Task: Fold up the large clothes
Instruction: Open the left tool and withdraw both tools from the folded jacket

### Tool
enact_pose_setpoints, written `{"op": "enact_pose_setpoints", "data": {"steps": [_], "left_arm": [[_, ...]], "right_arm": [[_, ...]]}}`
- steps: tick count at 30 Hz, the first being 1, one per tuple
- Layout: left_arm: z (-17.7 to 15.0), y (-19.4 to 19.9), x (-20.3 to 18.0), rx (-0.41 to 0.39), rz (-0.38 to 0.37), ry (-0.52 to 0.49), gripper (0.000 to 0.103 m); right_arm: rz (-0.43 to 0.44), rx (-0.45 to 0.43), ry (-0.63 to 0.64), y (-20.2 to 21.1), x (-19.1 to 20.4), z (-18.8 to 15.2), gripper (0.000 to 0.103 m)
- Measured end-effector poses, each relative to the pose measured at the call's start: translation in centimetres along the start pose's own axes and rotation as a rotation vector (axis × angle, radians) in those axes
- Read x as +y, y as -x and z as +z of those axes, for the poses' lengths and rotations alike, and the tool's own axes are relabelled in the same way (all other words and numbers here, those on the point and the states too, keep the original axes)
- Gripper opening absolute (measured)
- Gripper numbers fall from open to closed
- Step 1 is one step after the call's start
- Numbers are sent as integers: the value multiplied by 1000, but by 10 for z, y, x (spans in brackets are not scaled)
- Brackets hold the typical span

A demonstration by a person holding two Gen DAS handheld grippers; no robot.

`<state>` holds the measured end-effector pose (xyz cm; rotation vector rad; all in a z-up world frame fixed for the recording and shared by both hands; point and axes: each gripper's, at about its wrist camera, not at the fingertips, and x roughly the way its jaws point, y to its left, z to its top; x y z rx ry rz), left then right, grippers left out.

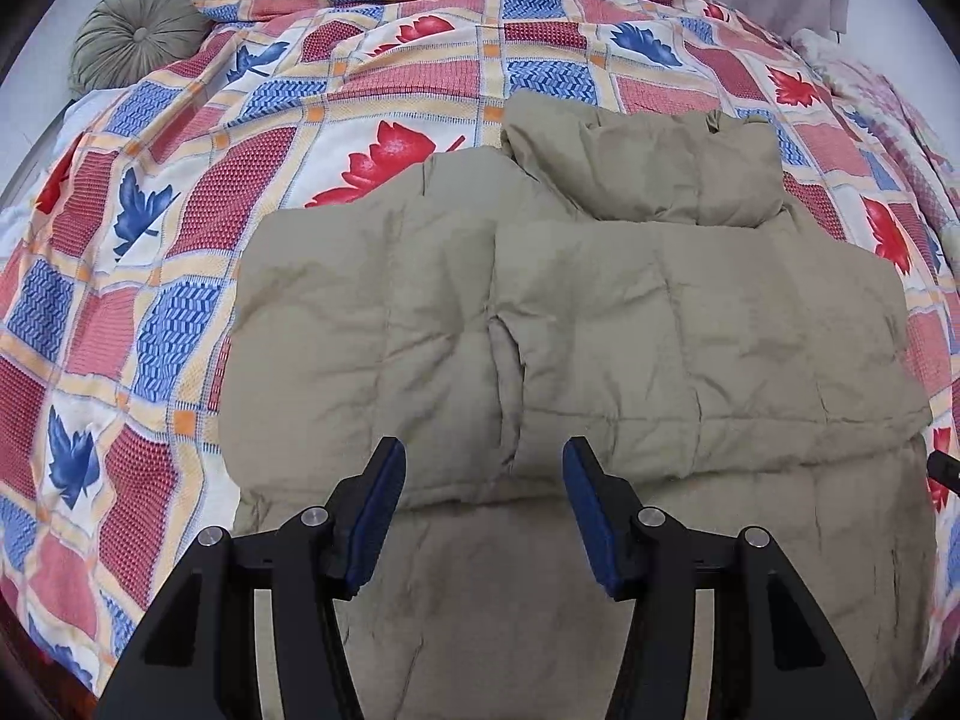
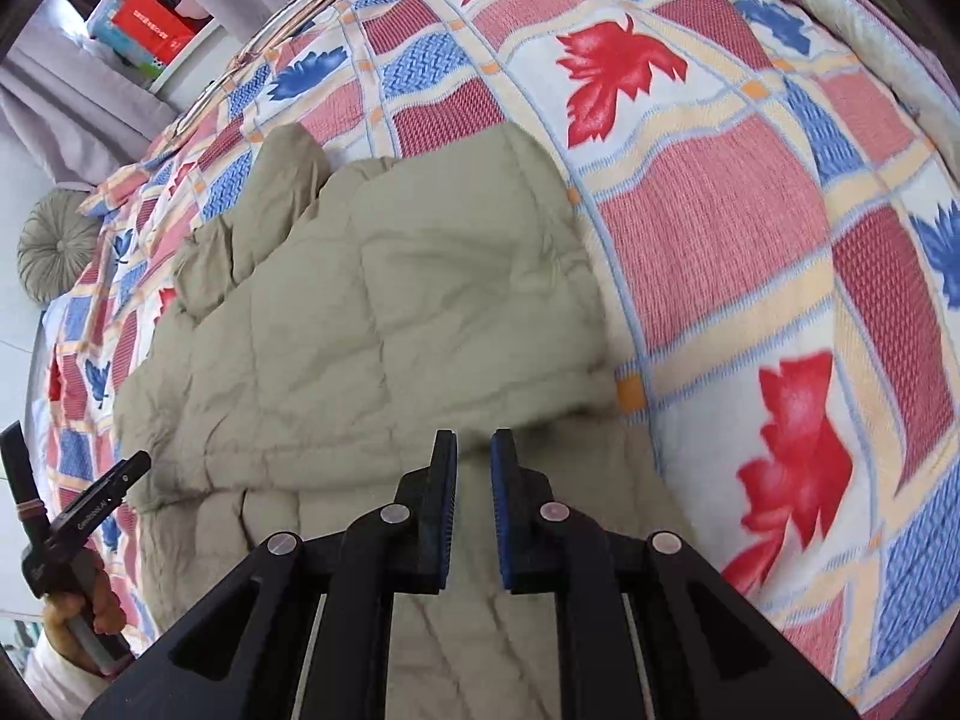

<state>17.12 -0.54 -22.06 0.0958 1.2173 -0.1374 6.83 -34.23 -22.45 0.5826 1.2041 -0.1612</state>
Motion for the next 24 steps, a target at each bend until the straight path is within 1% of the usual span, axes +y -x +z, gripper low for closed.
{"op": "enact_pose_setpoints", "data": {"steps": [1,2,4,7,8,9,10,11,13,16,18,20,23,24], "left_arm": [[-5,3,2,4,-19,10,82],[-10,9,4,-4,-39,24,91],[-22,21,6,-26,-57,25,91],[-35,34,7,-24,-51,22,92],[-40,39,8,-22,-54,28,103],[-44,44,9,-25,-53,36,103],[-48,48,10,-27,-58,41,103],[-52,53,11,-22,-62,45,103],[-58,60,12,-11,-57,43,103],[-68,71,14,10,-40,34,103],[-76,77,15,30,-42,32,103],[-84,82,16,44,-31,23,103],[-100,88,17,96,-29,9,103],[-105,91,17,107,-29,5,103]], "right_arm": [[3,7,-2,1,0,-4,13],[6,15,-3,2,1,-10,13],[7,31,-2,5,3,-21,13],[19,52,-28,10,4,-36,14],[25,57,-36,12,4,-40,15],[29,62,-40,14,5,-45,17],[29,66,-40,17,7,-49,25],[25,69,-37,20,8,-54,38],[22,68,-33,27,12,-62,52],[31,86,-36,37,18,-72,54],[36,93,-37,45,21,-78,59],[39,92,-33,54,24,-83,68],[43,104,-27,63,30,-90,75],[47,109,-29,67,32,-93,76]]}}
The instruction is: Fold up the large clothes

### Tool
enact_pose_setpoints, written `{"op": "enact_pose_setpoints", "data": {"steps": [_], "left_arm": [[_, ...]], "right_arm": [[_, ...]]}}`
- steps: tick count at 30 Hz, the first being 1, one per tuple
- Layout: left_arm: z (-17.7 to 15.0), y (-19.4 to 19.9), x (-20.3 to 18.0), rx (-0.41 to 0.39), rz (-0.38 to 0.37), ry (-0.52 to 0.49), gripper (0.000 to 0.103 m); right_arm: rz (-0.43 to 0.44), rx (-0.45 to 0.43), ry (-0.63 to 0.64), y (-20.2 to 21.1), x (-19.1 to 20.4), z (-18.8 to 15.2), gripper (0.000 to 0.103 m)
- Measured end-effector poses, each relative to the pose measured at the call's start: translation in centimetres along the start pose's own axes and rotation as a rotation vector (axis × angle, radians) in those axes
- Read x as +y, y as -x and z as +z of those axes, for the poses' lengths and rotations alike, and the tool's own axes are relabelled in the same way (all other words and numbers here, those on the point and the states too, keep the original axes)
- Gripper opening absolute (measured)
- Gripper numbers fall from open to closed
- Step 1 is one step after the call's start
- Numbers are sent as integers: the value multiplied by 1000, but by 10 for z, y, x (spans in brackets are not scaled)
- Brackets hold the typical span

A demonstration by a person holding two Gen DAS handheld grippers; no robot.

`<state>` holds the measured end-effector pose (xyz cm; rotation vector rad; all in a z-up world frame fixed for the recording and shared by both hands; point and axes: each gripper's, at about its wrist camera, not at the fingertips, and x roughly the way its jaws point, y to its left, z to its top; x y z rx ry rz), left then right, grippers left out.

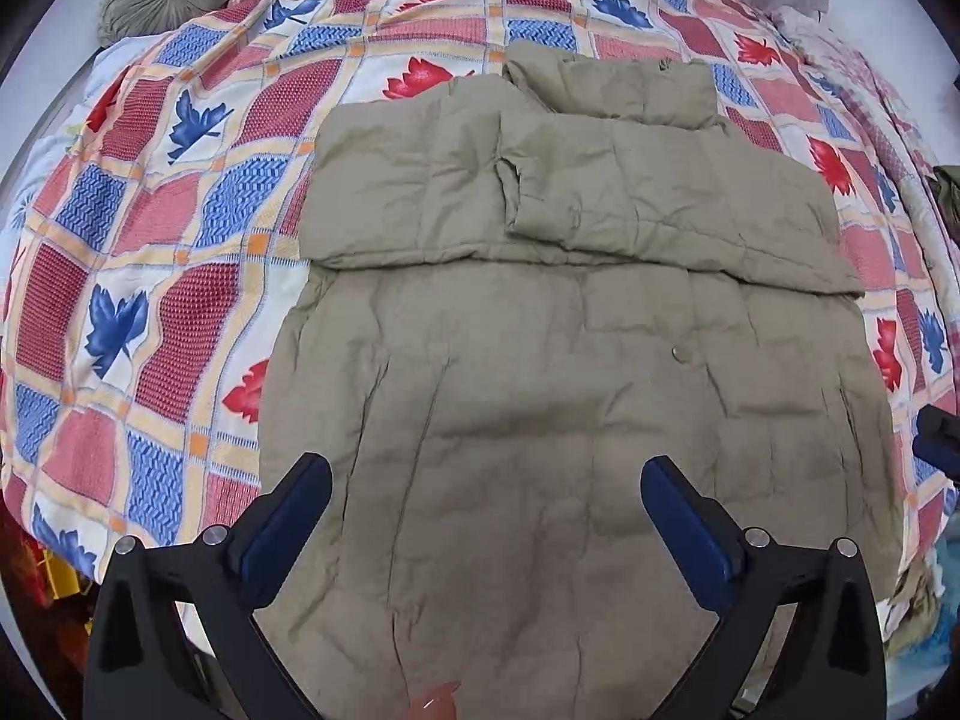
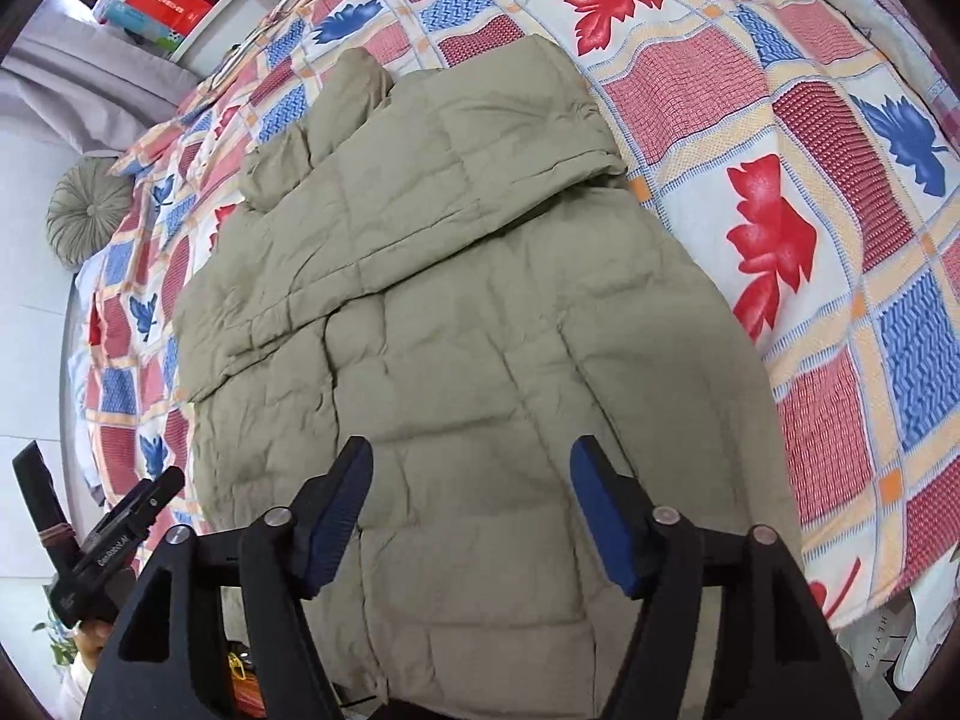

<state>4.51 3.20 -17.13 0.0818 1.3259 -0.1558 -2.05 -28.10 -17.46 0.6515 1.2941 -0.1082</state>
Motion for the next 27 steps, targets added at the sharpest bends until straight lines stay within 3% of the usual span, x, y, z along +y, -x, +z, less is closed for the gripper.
{"op": "enact_pose_setpoints", "data": {"steps": [6,10,15,21,27], "left_arm": [[-27,17,7,37,44,-48,103],[-41,22,20,68,51,-29,103],[-54,23,37,66,91,-21,103],[-70,20,54,113,6,22,103],[-91,7,85,166,-99,163,103]], "right_arm": [[20,25,8,14,11,-21,81],[38,45,11,21,11,-33,89],[78,61,-29,26,5,-46,92],[143,145,-109,19,-9,-64,92],[113,183,-190,10,-34,-82,92]]}}
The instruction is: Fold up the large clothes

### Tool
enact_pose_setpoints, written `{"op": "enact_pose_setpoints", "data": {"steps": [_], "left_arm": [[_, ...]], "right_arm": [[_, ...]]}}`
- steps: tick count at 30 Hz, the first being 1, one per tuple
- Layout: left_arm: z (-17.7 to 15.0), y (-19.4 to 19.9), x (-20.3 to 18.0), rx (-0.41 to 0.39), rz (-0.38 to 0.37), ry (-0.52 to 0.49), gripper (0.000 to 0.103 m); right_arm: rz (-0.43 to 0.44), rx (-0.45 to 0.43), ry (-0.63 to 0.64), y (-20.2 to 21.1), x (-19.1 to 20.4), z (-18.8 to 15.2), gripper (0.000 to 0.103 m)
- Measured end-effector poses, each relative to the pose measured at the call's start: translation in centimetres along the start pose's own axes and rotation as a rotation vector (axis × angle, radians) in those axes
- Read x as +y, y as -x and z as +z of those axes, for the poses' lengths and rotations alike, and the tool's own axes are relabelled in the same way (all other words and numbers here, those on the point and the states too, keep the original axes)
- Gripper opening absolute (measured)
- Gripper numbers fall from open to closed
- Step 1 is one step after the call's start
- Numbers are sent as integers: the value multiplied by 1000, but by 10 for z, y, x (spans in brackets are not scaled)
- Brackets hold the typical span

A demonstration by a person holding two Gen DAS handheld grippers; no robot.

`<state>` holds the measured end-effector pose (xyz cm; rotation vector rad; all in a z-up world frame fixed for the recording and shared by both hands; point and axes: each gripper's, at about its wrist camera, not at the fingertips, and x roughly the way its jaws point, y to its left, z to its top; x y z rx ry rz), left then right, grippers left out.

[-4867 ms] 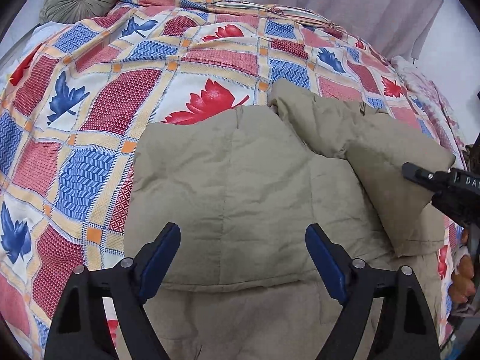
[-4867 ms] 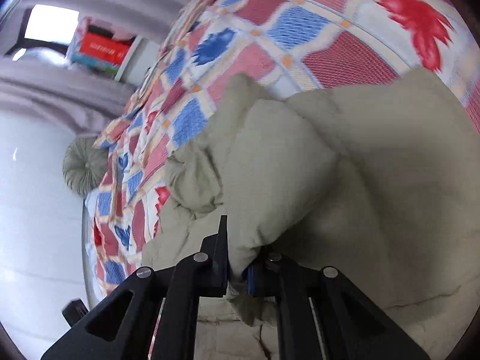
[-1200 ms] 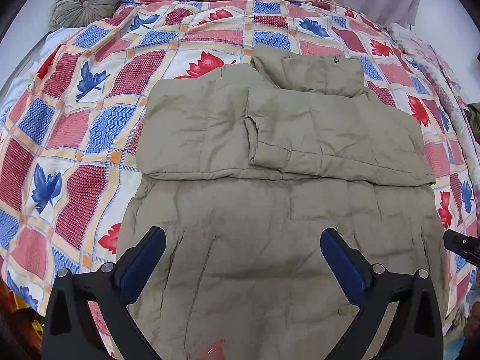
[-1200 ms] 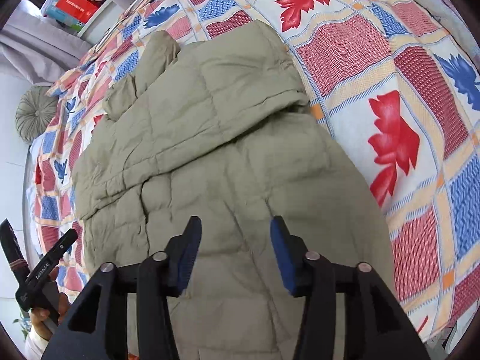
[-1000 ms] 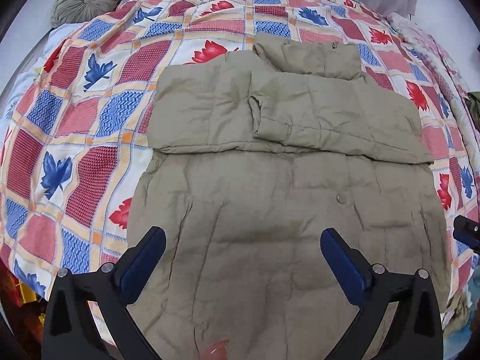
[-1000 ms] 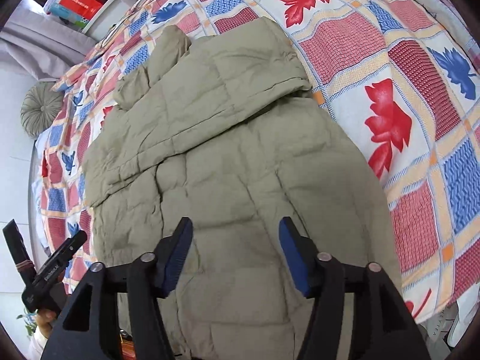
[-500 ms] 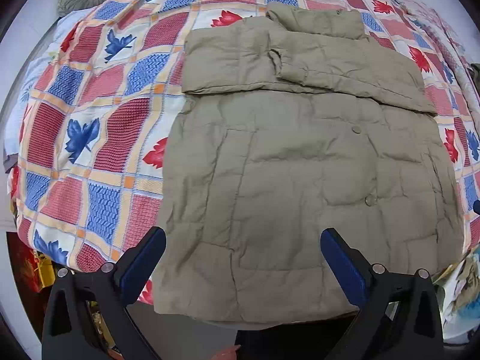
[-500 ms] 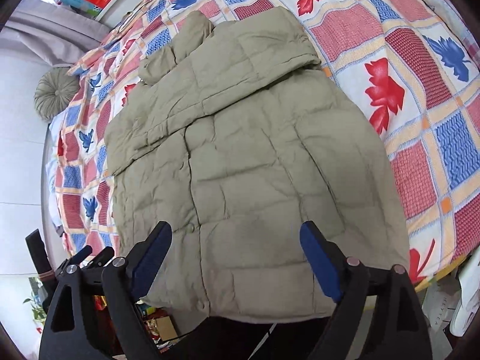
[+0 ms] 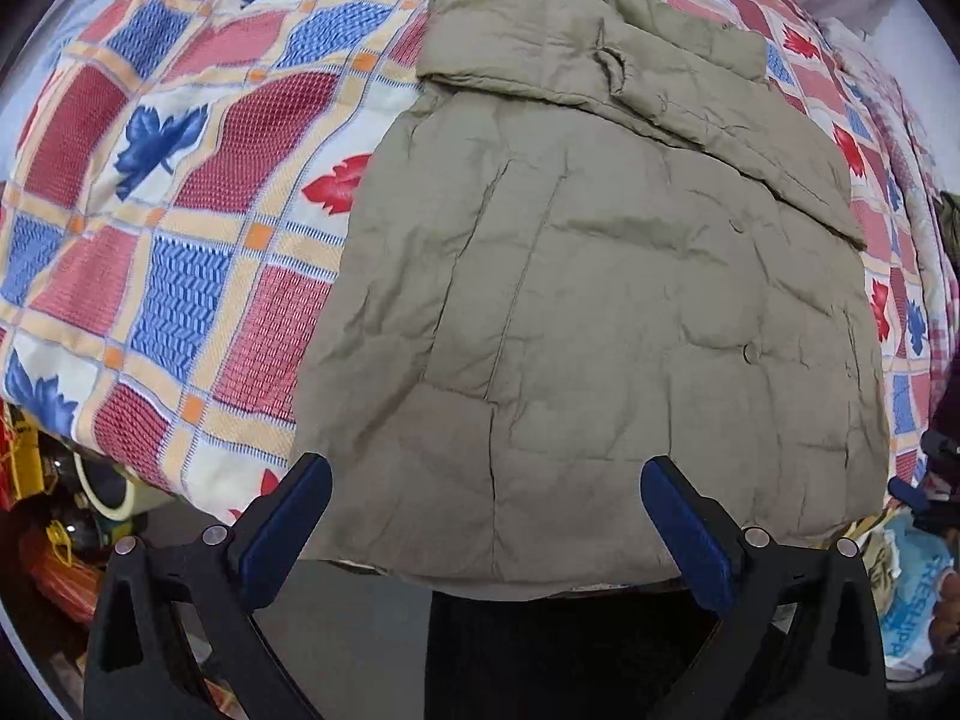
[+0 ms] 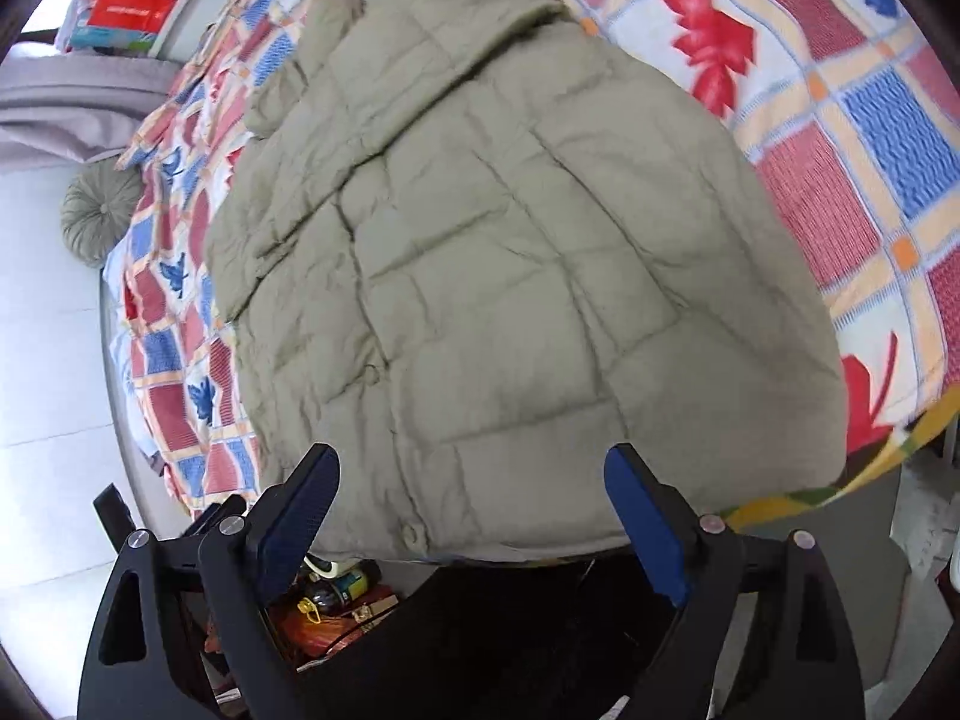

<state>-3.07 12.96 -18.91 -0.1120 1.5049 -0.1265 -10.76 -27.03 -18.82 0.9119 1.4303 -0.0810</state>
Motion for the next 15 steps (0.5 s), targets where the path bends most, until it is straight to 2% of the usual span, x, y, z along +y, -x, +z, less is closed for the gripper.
{"op": "enact_pose_setpoints", "data": {"steps": [5,9,15], "left_arm": [[-2,-12,36,12,-61,104,103],[-9,-29,63,60,-118,199,103],[-32,-43,81,118,-213,293,103]], "right_arm": [[46,5,-132,-1,-39,-4,92],[87,3,-247,-3,-70,-8,92],[152,97,-377,-34,-103,-21,92]]}}
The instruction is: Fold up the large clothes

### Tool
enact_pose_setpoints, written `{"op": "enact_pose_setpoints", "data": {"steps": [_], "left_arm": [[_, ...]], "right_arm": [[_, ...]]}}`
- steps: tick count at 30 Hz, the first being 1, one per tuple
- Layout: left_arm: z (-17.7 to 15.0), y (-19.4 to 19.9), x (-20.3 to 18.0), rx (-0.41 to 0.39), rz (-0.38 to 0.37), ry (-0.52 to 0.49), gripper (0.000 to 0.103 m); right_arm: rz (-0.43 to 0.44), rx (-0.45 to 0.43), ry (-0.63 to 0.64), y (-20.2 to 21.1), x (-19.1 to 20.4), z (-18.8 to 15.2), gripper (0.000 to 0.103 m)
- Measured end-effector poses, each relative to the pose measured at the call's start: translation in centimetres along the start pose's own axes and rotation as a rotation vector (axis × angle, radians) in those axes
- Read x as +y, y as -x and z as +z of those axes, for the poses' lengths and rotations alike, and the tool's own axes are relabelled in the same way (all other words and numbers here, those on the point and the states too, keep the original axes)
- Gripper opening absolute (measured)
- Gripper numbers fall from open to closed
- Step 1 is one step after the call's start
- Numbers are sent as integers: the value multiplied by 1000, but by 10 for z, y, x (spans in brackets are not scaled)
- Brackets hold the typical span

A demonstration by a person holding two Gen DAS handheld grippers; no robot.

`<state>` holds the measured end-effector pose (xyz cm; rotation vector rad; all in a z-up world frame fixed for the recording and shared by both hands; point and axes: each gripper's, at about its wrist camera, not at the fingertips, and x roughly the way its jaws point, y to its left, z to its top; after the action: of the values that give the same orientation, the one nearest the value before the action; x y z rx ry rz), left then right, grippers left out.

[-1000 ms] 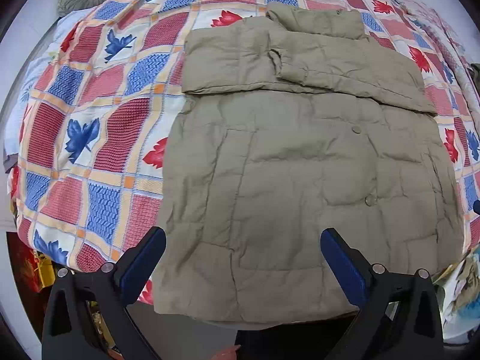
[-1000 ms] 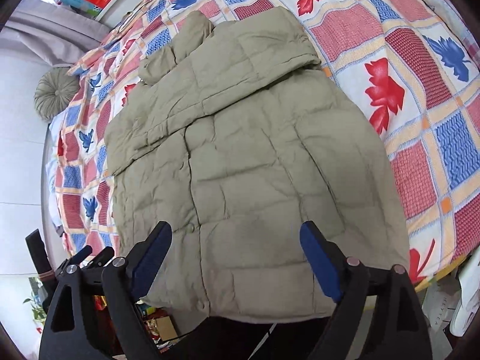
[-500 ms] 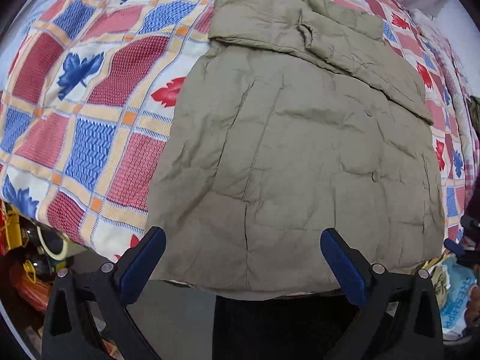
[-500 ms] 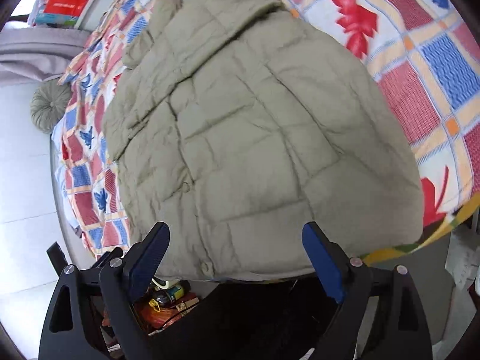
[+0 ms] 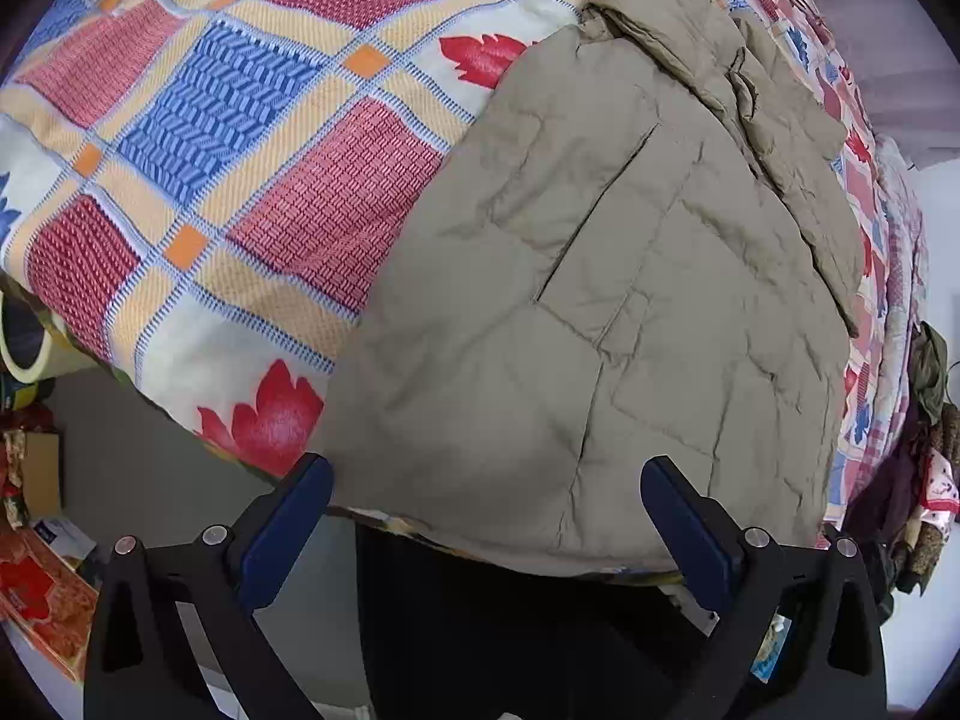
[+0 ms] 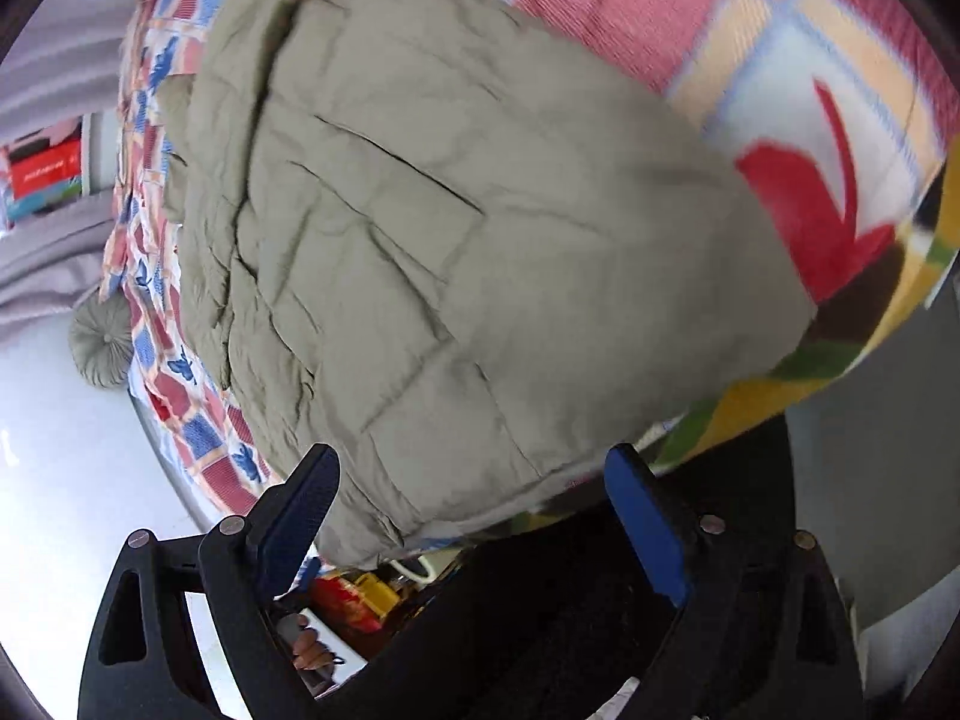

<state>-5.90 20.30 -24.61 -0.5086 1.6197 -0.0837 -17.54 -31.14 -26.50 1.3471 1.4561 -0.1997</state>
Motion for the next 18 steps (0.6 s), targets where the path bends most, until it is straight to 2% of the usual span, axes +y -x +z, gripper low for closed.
{"op": "enact_pose_setpoints", "data": {"steps": [6,13,16,18], "left_arm": [[-13,-2,5,64,-125,10,103],[-30,-16,7,149,-225,8,103],[-35,-31,2,190,-264,4,103],[-35,-40,-3,196,-264,-1,103]], "right_arm": [[67,34,-92,-32,-13,3,92],[202,40,-7,-35,18,6,92],[227,44,8,-35,27,9,92],[222,51,18,-37,32,9,92]]}}
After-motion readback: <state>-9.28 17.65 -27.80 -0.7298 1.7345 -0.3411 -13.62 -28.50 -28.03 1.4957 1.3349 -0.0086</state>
